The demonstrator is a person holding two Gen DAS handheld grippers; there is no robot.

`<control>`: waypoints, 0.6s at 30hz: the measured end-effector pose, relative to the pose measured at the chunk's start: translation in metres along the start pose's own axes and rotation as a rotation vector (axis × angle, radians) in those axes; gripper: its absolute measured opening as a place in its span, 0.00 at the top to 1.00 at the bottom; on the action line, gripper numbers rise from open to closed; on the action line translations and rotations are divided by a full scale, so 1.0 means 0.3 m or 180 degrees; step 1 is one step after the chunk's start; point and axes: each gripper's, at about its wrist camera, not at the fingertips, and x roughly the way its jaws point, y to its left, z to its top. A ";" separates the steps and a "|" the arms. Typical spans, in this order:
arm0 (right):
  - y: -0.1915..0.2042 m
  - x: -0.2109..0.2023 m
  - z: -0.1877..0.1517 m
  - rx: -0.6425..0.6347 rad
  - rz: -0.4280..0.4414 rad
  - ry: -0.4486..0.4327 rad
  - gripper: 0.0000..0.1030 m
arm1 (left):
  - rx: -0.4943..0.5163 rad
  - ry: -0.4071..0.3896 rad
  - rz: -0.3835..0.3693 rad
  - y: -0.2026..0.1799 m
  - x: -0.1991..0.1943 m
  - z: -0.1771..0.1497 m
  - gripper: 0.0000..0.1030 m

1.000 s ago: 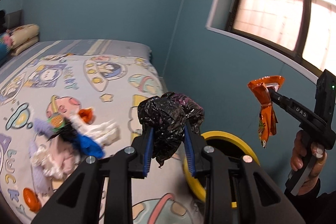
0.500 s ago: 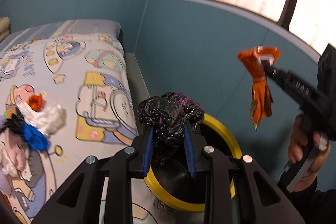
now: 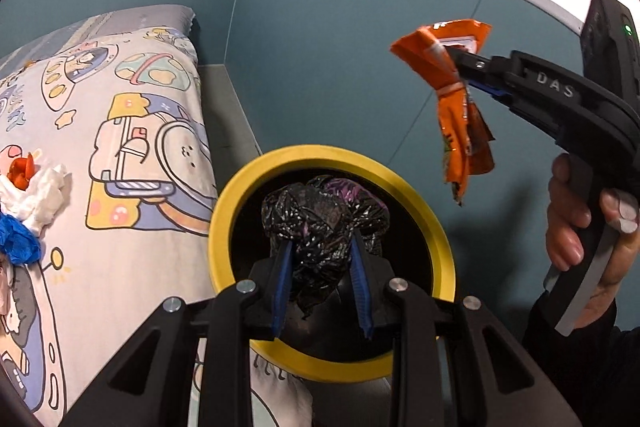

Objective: Collect trash
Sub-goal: 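Open the left tool to drop the bag while the right tool drops the wrapper into the bin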

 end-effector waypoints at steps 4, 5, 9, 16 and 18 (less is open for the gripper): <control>-0.002 0.023 -0.014 0.0007 0.0054 0.0118 0.85 | -0.0002 0.0043 -0.0047 -0.005 0.015 -0.007 0.74; -0.002 0.024 -0.015 -0.0003 0.0041 0.0116 0.84 | 0.0006 0.0040 -0.0045 -0.006 0.015 -0.008 0.74; -0.003 0.021 -0.016 0.0012 0.0033 0.0103 0.84 | 0.0007 0.0014 -0.0048 -0.008 0.013 -0.010 0.66; -0.022 0.021 -0.008 0.0114 -0.0035 0.0064 0.53 | -0.0059 -0.0064 -0.0025 0.005 -0.009 -0.010 0.38; -0.029 0.013 -0.006 0.0141 -0.0078 0.0019 0.53 | -0.0102 -0.0086 -0.0025 0.016 -0.021 -0.008 0.38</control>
